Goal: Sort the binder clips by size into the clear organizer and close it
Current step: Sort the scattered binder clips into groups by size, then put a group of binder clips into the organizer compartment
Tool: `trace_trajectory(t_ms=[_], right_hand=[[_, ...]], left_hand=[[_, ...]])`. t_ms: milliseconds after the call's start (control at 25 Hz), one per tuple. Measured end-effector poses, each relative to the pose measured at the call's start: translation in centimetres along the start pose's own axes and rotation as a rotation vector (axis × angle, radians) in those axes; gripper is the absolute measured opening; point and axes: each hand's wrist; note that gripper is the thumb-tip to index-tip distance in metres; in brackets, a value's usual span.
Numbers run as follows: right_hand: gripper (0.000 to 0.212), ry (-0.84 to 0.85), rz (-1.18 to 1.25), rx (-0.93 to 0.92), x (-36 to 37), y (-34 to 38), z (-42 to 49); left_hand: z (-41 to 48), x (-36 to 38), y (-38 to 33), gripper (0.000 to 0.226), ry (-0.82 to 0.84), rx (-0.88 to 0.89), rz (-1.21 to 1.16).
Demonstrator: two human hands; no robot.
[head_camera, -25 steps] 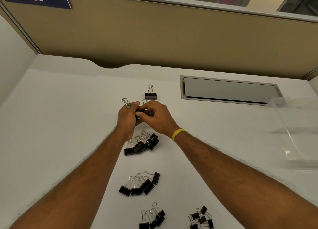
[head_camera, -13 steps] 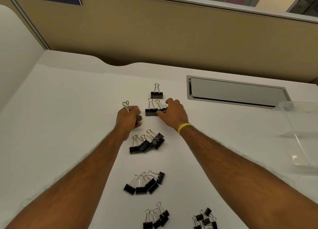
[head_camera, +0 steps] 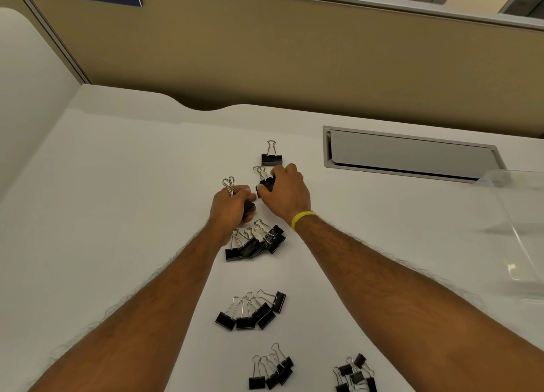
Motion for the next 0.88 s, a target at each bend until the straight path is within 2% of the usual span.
trace_trajectory(t_ms=[200,440,560,640,760,880], right_hand=[[0.060,0.009,-0.108,-0.038,0.7,0.2,-0.1],[0.050,0.062,-0.105,-0.073,0.2,0.4,-0.5],[0.041,0.037,0.283,0.060,-0.5,0.0,-1.0],[0.037,0.033,0.538,0.094,-1.2,-0.1,-2.0],[0.029,0.023,0.736,0.054,-2.3,0.3,-4.0],[0.030,0.004,0.812,0.014,-3.0,0.3,-6.3]], left_hand=[[0.0,-0.5,0.3,0.013,-0.015,0.003,-0.023],[-0.2,-0.6,0.2,0.015,-0.024,-0.015,-0.058],[-0.6,-0.4,0.0,0.018,-0.026,-0.016,-0.070],[-0.8,-0.2,-0.2,0.027,-0.017,-0.027,-0.078],[-1.6,0.7,-0.4,0.042,0.013,-0.043,-0.127],[-3.8,2.0,-1.0,0.053,0.059,-0.043,-0.249]])
Point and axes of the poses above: each hand's wrist, its own z-axis towards the middle knuckle, its own x-axis out of the palm, y = z × x, and after that the axes turned 2 degrees about x, right-handed
